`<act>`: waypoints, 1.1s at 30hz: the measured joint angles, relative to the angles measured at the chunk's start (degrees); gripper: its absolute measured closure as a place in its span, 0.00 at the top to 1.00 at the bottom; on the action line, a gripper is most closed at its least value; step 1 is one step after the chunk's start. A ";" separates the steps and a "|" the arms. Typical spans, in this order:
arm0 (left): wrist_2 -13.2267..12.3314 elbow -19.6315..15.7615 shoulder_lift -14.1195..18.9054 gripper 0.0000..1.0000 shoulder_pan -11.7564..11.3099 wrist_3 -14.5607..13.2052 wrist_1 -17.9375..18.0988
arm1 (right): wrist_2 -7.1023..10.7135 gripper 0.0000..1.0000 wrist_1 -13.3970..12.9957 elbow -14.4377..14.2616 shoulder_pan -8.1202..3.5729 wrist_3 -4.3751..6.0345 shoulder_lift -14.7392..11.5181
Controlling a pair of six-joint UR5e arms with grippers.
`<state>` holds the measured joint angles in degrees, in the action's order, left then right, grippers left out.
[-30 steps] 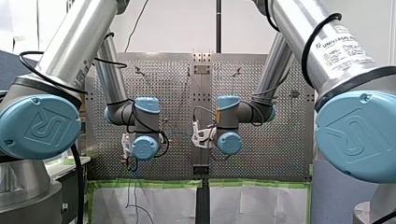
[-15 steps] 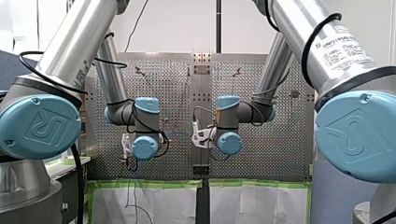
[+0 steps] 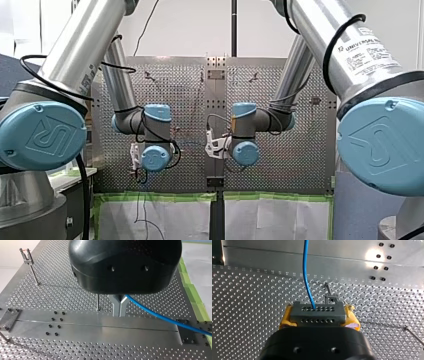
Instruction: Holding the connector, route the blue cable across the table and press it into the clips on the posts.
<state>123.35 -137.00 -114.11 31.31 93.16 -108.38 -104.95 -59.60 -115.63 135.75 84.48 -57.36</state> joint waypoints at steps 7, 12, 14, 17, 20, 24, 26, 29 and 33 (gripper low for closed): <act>0.00 0.00 0.00 0.00 0.00 0.00 0.00 | 0.00 0.00 0.00 0.00 0.00 0.00 0.00; 0.00 0.00 0.00 0.00 0.00 0.00 0.00 | 0.00 0.00 0.00 0.00 0.00 0.00 0.00; 0.00 0.00 0.00 0.00 0.00 0.00 0.00 | 0.00 0.00 0.00 0.00 0.00 0.00 0.00; 0.00 0.00 0.00 0.00 0.00 0.00 0.00 | 0.00 0.00 0.00 0.00 0.00 0.00 0.00; 0.00 0.00 0.00 0.00 0.00 0.00 0.00 | 0.00 0.00 0.00 0.00 0.00 0.00 0.00; -0.18 0.12 -0.19 0.00 -0.16 -0.03 -0.08 | 0.03 0.00 0.00 0.04 -0.01 0.00 0.00; -0.42 0.23 -0.66 0.00 -0.33 -0.06 -0.17 | 0.02 0.00 0.00 0.06 -0.01 0.00 0.00; -0.62 0.32 -1.54 0.00 -0.48 -0.08 -0.23 | 0.01 0.00 0.01 0.07 -0.01 0.00 0.00; -0.69 0.33 -1.95 0.00 -0.51 -0.09 -0.26 | 0.00 0.00 0.00 0.08 0.00 0.00 0.00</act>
<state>122.66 -136.67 -116.06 30.80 93.07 -108.64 -104.95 -59.60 -115.55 135.75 84.48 -57.36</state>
